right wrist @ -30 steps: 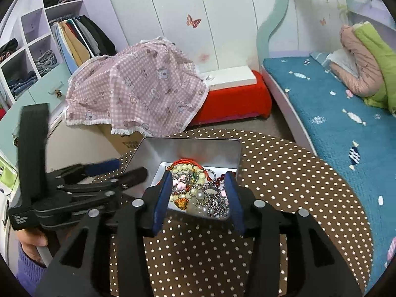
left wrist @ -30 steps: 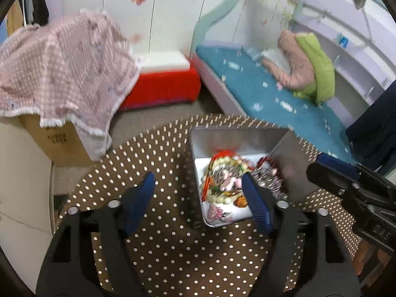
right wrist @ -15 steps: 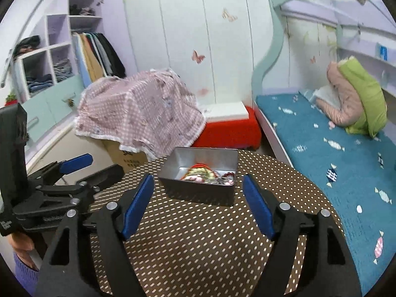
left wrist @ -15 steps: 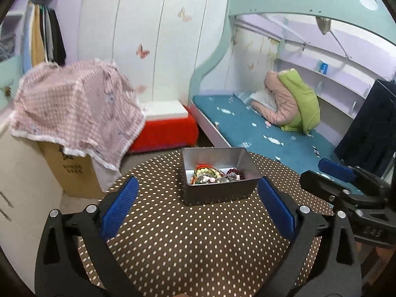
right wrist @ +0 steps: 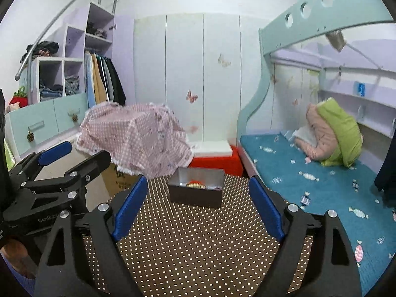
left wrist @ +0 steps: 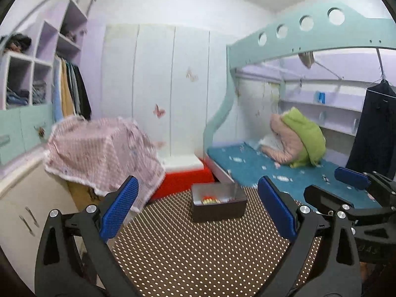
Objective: Organize jewelry
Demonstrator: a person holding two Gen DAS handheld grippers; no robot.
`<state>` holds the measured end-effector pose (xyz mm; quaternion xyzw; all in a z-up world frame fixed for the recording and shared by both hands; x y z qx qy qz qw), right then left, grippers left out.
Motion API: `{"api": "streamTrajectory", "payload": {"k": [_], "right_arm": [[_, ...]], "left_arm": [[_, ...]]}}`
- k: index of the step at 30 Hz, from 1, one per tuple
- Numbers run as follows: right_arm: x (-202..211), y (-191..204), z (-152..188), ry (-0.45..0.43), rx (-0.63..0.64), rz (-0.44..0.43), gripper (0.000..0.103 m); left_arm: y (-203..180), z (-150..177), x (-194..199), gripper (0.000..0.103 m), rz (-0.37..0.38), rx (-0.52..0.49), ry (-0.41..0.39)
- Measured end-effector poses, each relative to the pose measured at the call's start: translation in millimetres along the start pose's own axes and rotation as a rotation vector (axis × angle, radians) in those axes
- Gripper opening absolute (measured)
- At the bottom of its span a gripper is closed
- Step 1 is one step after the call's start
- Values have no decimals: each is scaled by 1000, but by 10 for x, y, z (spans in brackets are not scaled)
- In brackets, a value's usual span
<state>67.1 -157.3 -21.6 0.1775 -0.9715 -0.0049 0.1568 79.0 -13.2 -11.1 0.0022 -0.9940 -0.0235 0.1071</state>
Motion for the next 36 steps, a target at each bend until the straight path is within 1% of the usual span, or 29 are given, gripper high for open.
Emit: {"api": "streamTrajectory", "payload": {"k": [3,9,21,27,36], "right_arm": [[106,29,-42,-46,18,23,83],[188,36,-60,-77,31,51,85],[245,36,-15,-84,55,95,89],[252,47,-10,-82,48,93,91],[266,38,-16,-83,43,93,93]], "left_arm": [[-7,-43,190,97,-23,-7,-54],[2,-72,347,97,-40,-18,-102],[-25,-36,320,97,-60,-42,-111],[28,-30,278,97,-41,-26,-97],[41,-39,285,97,-39,-25,-101]]}}
Point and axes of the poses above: each gripper's, at about its wrist camera, not at the fingertips, and x roughly against the way its jaws point, y to its left, z to its underside, the point moved 5 cm from there along -x, roughly the way its jaws point, and after that the axes turned 8 degrees about -z, right-handed, at the moved point
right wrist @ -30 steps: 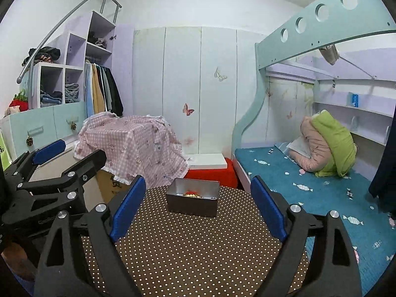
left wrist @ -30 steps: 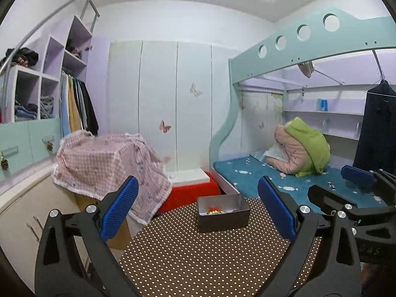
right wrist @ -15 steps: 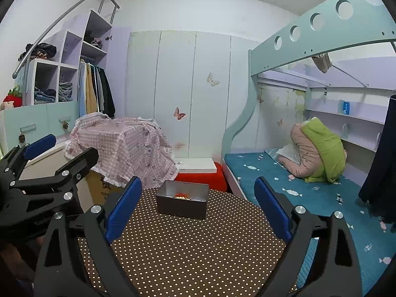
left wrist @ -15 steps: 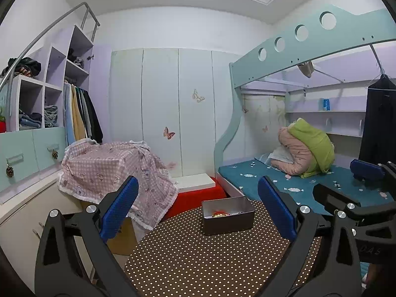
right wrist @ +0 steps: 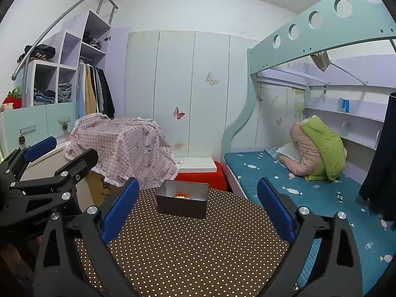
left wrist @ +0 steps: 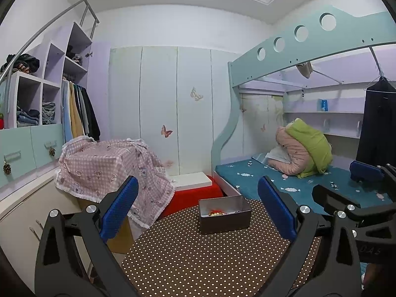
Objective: Organize jewelry
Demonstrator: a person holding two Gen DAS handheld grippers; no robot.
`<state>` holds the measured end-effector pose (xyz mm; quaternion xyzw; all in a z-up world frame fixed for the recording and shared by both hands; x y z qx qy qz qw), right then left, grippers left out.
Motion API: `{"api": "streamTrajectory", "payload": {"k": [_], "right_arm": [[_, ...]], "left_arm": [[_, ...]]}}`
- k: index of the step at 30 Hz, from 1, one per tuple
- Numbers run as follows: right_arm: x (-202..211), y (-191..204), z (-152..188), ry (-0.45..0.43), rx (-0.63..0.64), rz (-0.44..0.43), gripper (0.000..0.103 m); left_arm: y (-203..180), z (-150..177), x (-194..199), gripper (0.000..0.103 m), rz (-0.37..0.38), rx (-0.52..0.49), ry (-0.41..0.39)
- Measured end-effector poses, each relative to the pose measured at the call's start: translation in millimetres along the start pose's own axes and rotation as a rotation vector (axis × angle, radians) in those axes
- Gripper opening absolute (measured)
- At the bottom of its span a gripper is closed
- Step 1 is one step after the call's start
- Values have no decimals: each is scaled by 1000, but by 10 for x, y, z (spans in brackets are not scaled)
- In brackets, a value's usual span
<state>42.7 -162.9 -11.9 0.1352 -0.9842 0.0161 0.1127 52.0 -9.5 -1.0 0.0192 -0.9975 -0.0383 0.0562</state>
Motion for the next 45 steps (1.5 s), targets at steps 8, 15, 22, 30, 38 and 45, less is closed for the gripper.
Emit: {"api": "streamTrajectory", "payload": {"k": [8,15,22,30,38,45], "right_arm": [[15,-24,-9,-1,-7,-5,93],[21,-26,-6,0,-9,-6,93],[24,-18,-12,0,-12,-7,94],[27,0,-16,3,-16,-10,95],[22,0,-15,5,-18,-10,95],[11,9,-11,7,-18,-10,95]], "left_arm": [[9,-3,4,97,-2,-1,-6],[-7,-5,0,97,0,-3,-5],[-4,-8,4,97,0,0,-6],[-6,-9,9,97,-1,-1,-8],[-16,-12,2,97,-2,-3,-8],[-13,-5,-2,97,-2,-1,-7]]}}
Point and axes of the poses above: each gripper's, at about its wrist camera, not at the fingertips, and x roughly against the way its jaws point, y to its left, z to its underside, the point moved 5 cm from there along -x, roughly the way its jaws point, and after that the axes turned 8 degrees about -z, right-handed, at the moved point
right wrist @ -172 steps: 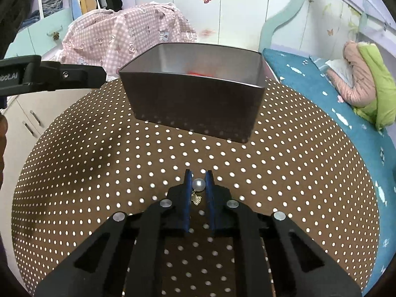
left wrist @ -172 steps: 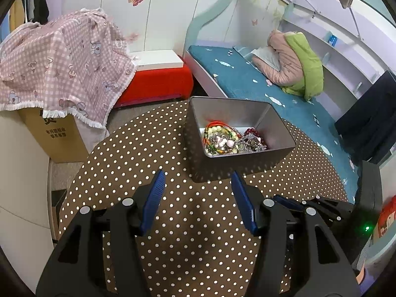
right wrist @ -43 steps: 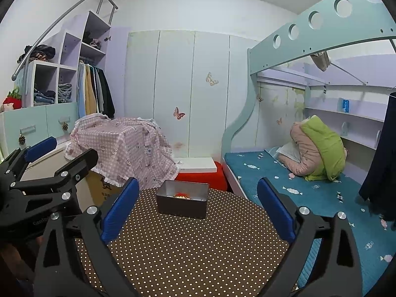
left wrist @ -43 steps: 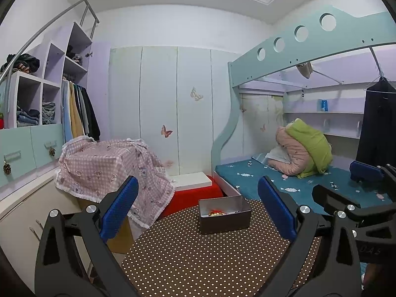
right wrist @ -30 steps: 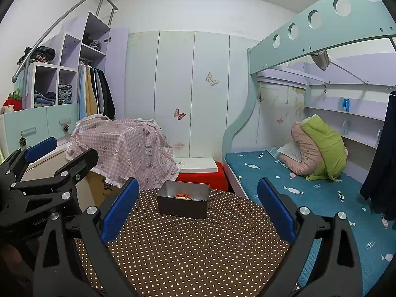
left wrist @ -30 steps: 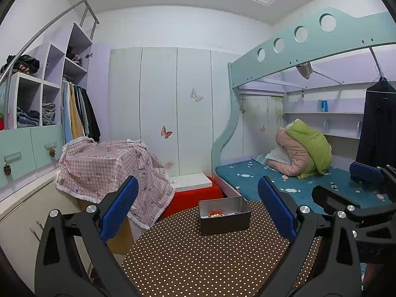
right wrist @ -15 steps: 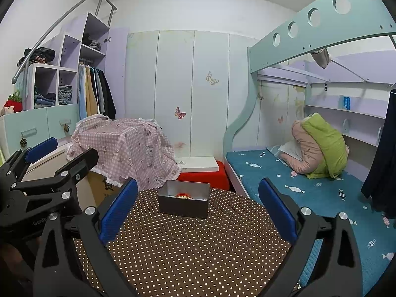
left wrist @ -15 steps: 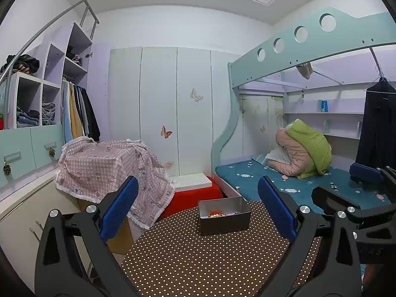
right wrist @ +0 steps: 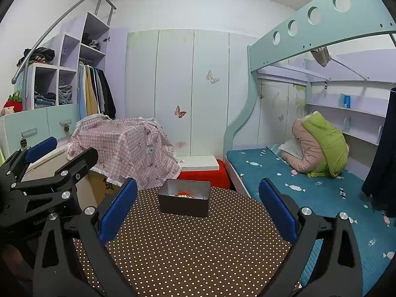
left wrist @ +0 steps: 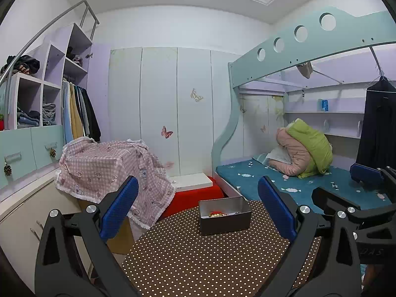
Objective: Organize jewelry
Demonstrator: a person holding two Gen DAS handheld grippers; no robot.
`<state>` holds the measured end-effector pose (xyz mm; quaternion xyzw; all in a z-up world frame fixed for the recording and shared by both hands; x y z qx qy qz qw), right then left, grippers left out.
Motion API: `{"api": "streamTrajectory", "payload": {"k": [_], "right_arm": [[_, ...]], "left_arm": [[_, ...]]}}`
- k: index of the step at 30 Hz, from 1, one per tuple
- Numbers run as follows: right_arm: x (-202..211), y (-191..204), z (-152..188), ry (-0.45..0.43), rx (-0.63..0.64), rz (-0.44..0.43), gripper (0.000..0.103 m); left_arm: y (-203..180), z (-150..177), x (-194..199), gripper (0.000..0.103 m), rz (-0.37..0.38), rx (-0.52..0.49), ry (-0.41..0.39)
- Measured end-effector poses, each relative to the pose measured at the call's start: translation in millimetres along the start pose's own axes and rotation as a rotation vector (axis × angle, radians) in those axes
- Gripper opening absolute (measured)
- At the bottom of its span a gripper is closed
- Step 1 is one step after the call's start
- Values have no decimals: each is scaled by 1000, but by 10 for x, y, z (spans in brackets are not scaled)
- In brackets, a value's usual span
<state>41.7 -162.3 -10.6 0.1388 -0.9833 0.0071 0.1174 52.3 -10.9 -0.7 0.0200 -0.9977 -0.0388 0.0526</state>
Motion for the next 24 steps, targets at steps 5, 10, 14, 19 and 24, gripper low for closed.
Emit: {"api": "streamTrajectory", "payload": {"k": [5,10,14,19,24], "right_arm": [[-1,6,6,4,-4,-2,95],[-14,33,26,9,-8,1,95],[-22,45,44,16,-9,3,95],[-106,26,95,44,-19,12,95],[-247,-42,231,102,-51,26,95]], "left_arm": [[9,18,-4,97,-2,-1,1],[17,61,-11,97,-9,-5,2],[14,90,-38,97,-8,-2,17],[14,200,-148,98,-4,11,77],[-17,458,-410,98,-37,-15,203]]}}
Point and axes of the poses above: each gripper's, at about its wrist camera, not at the fingertips, and x roughly against the way its jaws point, y to its left, z to its underside, the point moved 5 cm from there along -x, roughly the way its jaws point, and after that the axes turned 8 degrees about -z, right-handed, at the moved point
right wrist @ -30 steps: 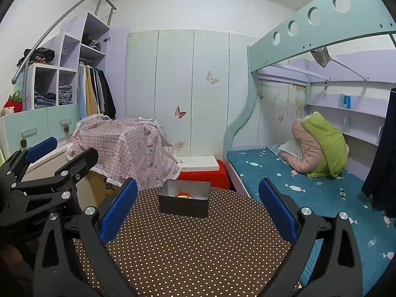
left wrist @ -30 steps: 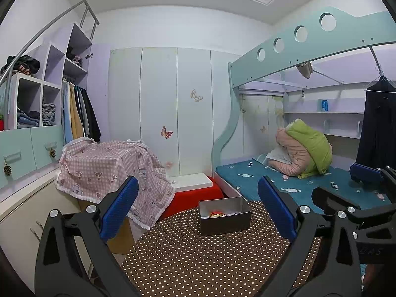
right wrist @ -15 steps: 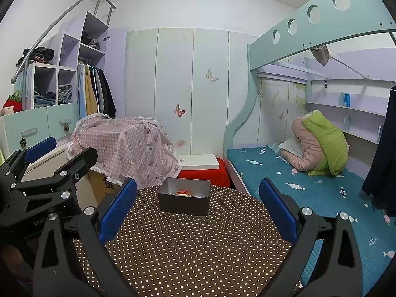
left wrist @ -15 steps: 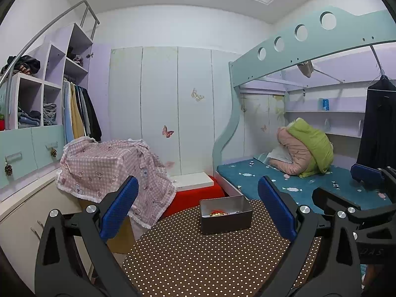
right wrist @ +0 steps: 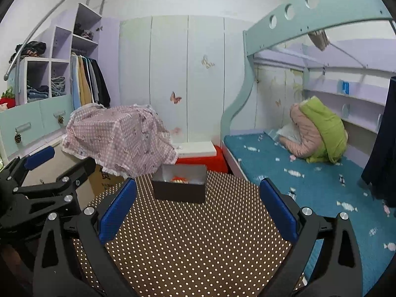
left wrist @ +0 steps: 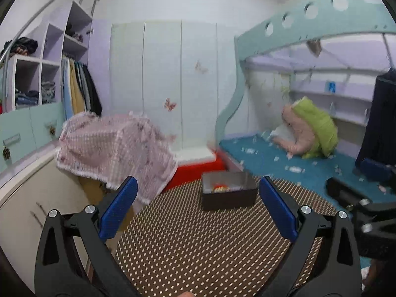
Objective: Organize jewelry
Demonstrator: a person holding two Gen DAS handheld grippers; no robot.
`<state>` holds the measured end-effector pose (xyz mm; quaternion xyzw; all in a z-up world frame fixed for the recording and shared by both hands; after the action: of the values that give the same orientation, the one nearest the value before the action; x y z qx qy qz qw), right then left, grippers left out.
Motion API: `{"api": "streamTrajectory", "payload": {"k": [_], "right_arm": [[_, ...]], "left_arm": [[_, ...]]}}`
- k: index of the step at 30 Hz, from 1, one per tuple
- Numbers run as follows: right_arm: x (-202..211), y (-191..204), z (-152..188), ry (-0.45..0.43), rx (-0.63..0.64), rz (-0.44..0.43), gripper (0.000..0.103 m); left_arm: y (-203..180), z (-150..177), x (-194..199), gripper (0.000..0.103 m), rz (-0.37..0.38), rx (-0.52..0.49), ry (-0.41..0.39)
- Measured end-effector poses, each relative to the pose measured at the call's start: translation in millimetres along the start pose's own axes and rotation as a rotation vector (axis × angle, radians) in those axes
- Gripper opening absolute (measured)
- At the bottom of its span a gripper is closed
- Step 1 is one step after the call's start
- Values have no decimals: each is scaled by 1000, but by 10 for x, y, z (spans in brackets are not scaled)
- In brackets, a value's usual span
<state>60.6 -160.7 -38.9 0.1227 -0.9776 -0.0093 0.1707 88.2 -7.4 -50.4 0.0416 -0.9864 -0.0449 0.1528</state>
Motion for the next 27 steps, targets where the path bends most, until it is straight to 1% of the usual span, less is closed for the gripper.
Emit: {"api": "streamTrajectory", "payload": {"k": [1,4,6,10,12,16,19,22,27], "right_arm": [[-32,-17,26,14,-4,5,95],[-181,-59,183,86,-14,19,95],[-315,-62,330,162,-15,27,95],[-543,-15,637,292,0,23,95],[-677,36,817,363,7,14,95],[-878,123,1054,454,-7,-17,95],[-981,168,1157,505,-18,-38,95],[-1052,196,1237,535,-32,-65,95],[-1180,215,1296,559,-28,-73,95]], "left_arm": [[-4,48,-69,98,-4,-2,26],[-8,278,-322,98,1,15,149],[-19,488,-521,98,-14,16,247],[-33,864,-842,98,-43,8,403],[-37,1043,-959,98,-40,29,470],[-27,1272,-1097,98,-49,72,541],[-73,1408,-1203,98,-57,49,587],[-113,1496,-1263,98,-54,35,604],[-161,1634,-1393,98,-62,25,643]]}}
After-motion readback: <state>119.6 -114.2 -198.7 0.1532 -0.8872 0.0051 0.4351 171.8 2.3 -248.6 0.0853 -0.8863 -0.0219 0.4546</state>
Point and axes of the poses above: each gripper's, at about its wrist camera, not at the fingertips, and x roughly against the way its jaws point, y to its left, z to its underside, the point moved 5 cm from there along -x, roughly the way its jaws point, and after that the axes turned 8 degrees about -z, right-handed, at the moved point
